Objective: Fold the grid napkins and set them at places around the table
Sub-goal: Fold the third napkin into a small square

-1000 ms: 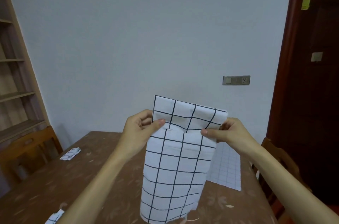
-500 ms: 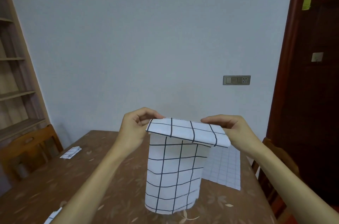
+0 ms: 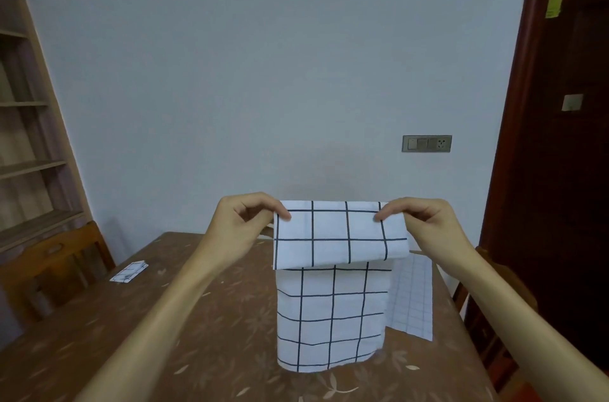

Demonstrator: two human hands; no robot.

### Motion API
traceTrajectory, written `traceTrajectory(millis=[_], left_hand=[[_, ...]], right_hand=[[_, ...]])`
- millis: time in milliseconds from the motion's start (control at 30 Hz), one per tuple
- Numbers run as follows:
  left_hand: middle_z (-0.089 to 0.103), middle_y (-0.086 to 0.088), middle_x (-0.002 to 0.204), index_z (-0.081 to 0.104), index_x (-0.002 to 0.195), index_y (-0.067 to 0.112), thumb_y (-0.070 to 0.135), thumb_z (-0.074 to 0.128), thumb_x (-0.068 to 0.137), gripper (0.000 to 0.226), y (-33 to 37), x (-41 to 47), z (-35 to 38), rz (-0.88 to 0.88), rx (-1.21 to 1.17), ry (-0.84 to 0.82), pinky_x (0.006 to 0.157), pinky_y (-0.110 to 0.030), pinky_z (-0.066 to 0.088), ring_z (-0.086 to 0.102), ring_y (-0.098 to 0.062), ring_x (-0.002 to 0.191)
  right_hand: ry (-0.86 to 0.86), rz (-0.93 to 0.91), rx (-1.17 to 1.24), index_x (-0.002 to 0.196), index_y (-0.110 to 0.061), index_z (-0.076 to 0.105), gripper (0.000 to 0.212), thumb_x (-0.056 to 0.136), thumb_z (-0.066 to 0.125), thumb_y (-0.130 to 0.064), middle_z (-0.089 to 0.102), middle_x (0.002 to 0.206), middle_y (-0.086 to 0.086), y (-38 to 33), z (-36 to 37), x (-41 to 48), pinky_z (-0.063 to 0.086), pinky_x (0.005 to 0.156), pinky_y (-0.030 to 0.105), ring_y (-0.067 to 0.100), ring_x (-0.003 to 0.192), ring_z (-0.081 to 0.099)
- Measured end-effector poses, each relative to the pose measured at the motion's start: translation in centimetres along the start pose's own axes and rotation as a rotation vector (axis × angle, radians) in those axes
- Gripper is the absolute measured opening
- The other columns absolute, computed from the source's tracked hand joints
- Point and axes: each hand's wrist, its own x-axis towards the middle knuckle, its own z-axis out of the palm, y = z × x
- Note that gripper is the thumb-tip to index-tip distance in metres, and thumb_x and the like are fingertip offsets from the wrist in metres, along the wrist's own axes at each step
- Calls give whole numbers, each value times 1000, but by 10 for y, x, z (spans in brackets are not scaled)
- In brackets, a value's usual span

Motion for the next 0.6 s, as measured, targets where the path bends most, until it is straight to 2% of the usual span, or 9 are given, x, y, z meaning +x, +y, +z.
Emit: traceTrajectory(millis=[67,133,233,300,333,400,467,533,600], left_hand=[[74,1,84,77,77,15,-9,47,96,43,-2,-1,0,-24,9,13,65,-18,52,58,-21,75],[71,-12,90,77,79,17,-5,47,98,42,-3,-2,0,-53,-50,29,68,-22,53,59,-25,80],[73,-10,86,78,82,12,1,54,98,31,-3,-4,4,-109,-167,48,69,-22,53,64,-18,80],[73,-1,79,78,84,15,3,70,90,16,-3,-3,8,-115,-192,78,67,-19,52,63,-14,72],[73,2,79,78,86,15,2,76,84,14,-4,-3,9,-106,-197,89,67,-17,51,62,-14,69],[75,5,84,77,90,13,0,80,78,19,-4,-2,12,-86,-219,113,70,-16,52,64,-12,73],[77,6,88,75,92,12,-3,79,78,21,0,-1,15,-66,-273,138,73,-16,54,68,-9,77],[77,6,88,74,94,11,-5,78,78,23,3,0,18,-45,-321,140,73,-16,55,70,-9,80],[76,4,90,73,103,13,-4,78,78,30,5,1,21,-24,-342,131,74,-18,56,70,-13,83]], right_hand=[[-15,4,16,78,-24,82,56,93,45,15,79,97,-2,-1,0,0,52,93,35,17,101,71],[-27,22,56,84,-13,82,53,90,39,18,78,101,2,0,0,0,50,95,35,13,107,68],[-44,34,118,88,-8,82,51,92,37,16,77,104,7,-2,2,-1,51,97,35,20,112,66],[-23,38,121,98,-16,81,43,97,45,7,78,96,-3,-7,5,-3,52,90,28,11,102,70],[-6,35,109,109,-22,77,36,99,50,0,75,83,-12,-11,6,-4,50,83,20,2,87,69],[-4,70,79,132,-33,59,40,96,61,-17,62,61,-18,-11,8,-5,48,75,13,-6,68,62],[-67,162,85,137,-38,48,55,87,68,-29,72,76,-22,-10,12,-6,52,83,17,-9,84,67],[-128,224,110,131,-31,55,54,80,72,-34,75,105,-22,-5,18,-8,56,91,20,-4,102,69],[-148,259,121,123,-25,63,44,81,76,-28,75,113,-16,-2,22,-10,56,90,20,4,106,70]])
